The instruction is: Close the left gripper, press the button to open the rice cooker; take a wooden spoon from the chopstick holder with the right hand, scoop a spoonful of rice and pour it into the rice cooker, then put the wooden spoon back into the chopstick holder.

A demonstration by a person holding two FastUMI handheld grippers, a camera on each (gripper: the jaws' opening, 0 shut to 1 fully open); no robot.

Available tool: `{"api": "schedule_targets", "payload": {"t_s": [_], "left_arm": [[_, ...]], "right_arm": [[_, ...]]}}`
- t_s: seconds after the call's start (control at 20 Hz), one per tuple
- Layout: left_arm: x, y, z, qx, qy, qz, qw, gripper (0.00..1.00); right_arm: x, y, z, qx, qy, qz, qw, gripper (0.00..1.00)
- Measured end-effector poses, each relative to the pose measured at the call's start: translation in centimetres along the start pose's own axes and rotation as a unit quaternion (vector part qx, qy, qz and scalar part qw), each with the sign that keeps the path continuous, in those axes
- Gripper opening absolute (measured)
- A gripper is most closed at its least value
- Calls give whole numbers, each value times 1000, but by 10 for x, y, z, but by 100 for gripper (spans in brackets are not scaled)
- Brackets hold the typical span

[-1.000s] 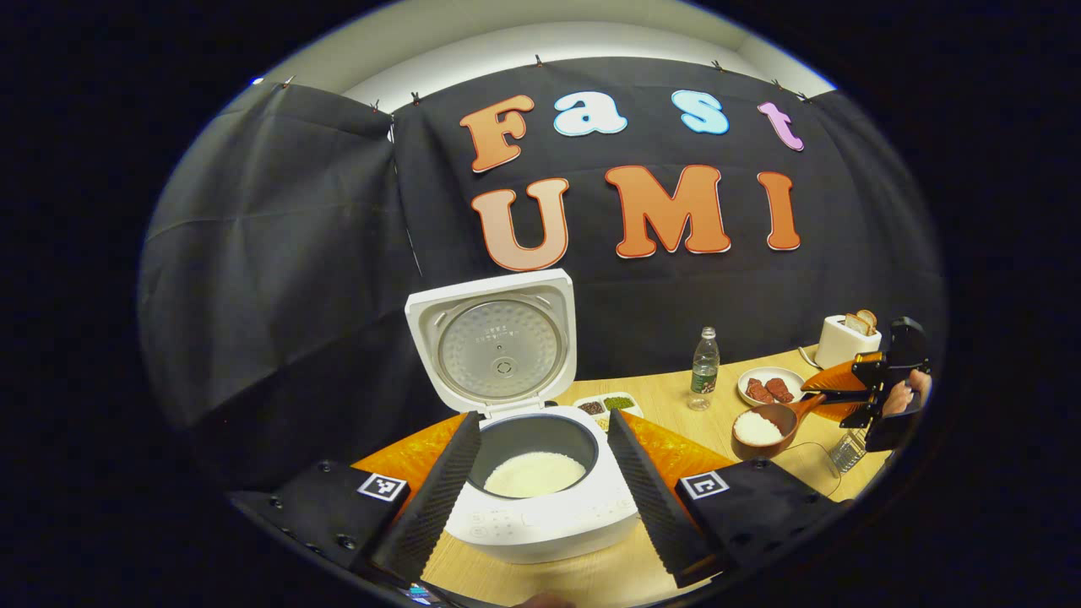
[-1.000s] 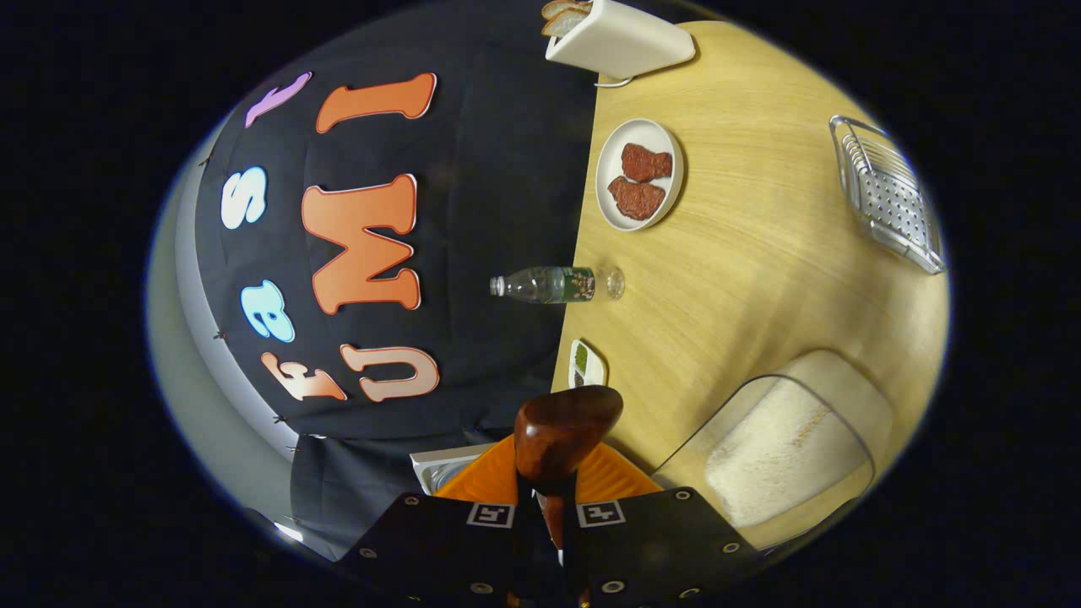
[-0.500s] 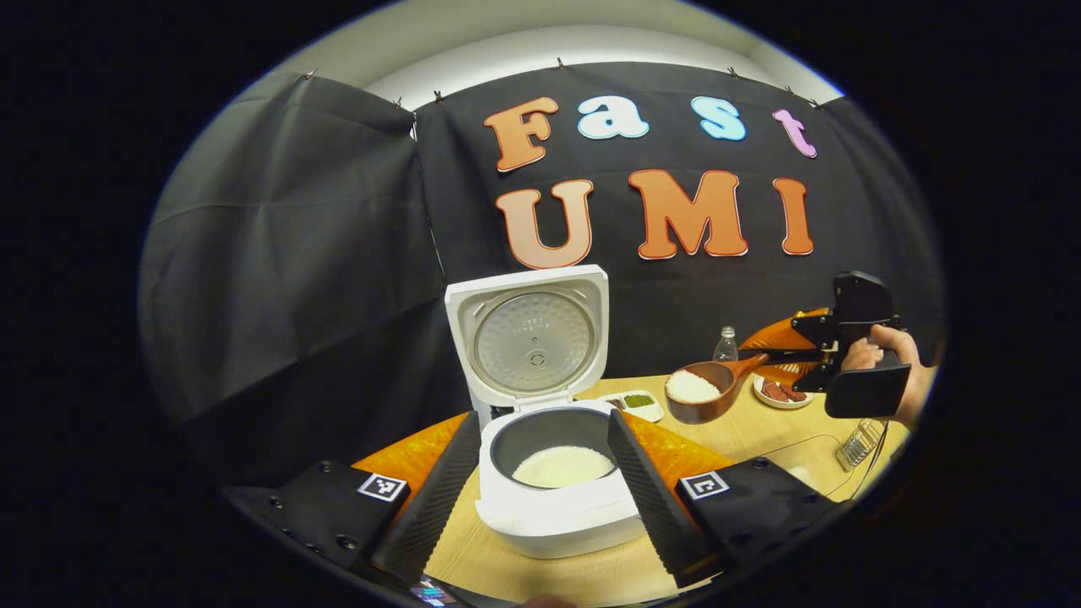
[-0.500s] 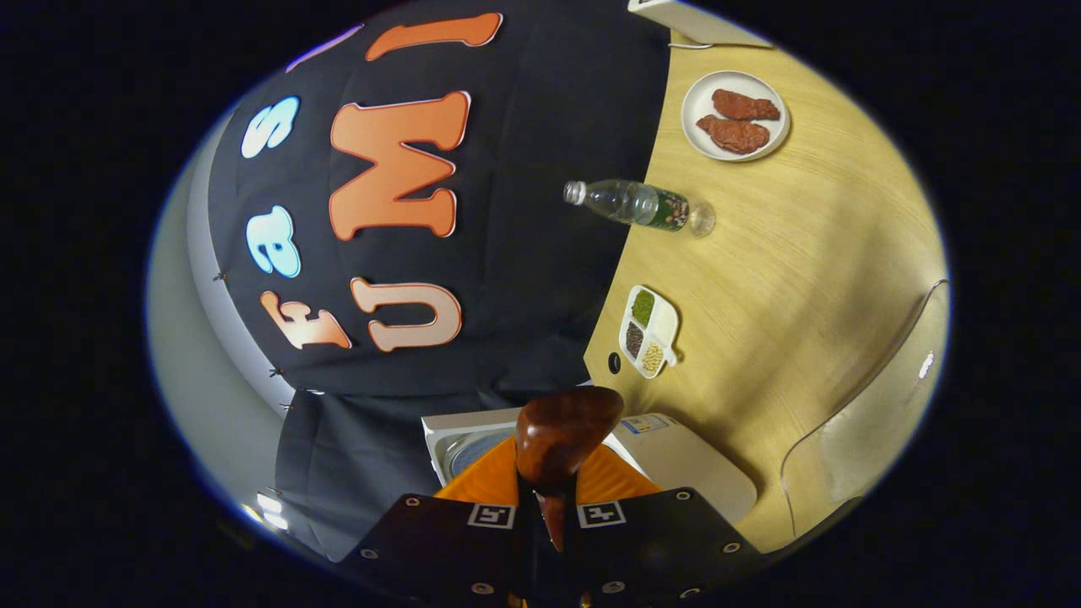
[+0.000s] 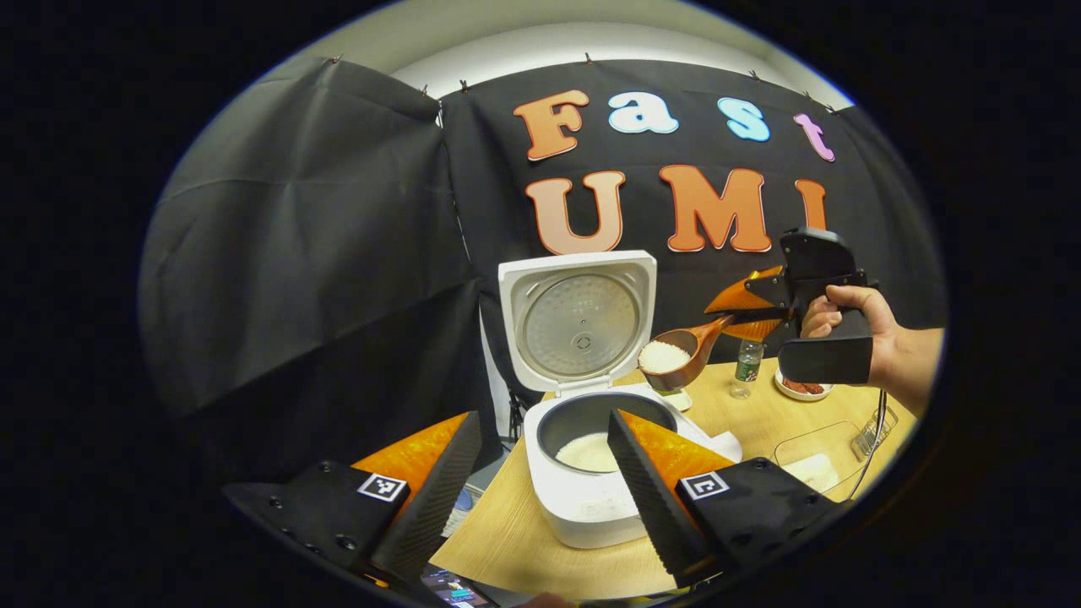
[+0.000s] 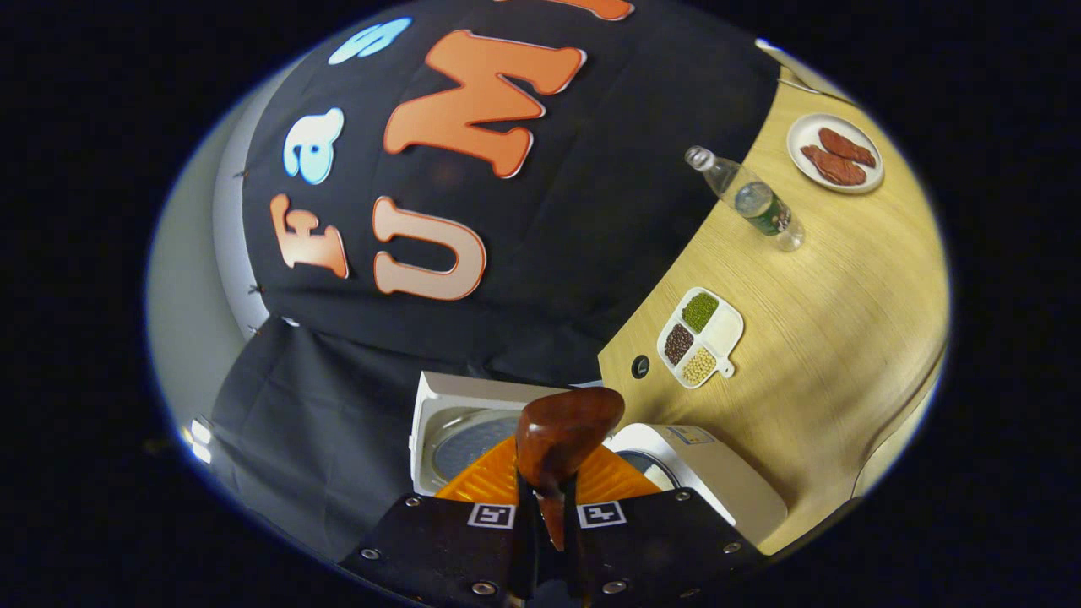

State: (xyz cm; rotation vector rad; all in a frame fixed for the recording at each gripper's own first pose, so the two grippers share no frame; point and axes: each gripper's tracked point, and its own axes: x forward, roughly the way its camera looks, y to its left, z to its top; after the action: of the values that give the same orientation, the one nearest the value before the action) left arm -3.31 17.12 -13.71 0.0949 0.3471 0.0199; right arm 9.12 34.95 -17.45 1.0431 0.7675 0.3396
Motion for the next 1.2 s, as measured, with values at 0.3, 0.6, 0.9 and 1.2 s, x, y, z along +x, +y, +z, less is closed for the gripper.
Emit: {"api": "schedule_targets", "payload": {"t_s": [0.3,0.6,0.9,1.2], "left_arm": [[6,17,-11,-2,6,-9,1000,100],[10,32,-23,-8,18,-11,1000,100],[15,33,-26,-12,21,-13,1000,100],[13,33,-27,-8,21,-13,1000,100]], "right_arm": [[22,27,-20,-163,-17,-31,986,7],[31,43,-16,-253,-45,-50,965,13],[28,64,-20,-333,-60,-41,940,13],[24,85,-32,-404,-69,-20,912,12]]}}
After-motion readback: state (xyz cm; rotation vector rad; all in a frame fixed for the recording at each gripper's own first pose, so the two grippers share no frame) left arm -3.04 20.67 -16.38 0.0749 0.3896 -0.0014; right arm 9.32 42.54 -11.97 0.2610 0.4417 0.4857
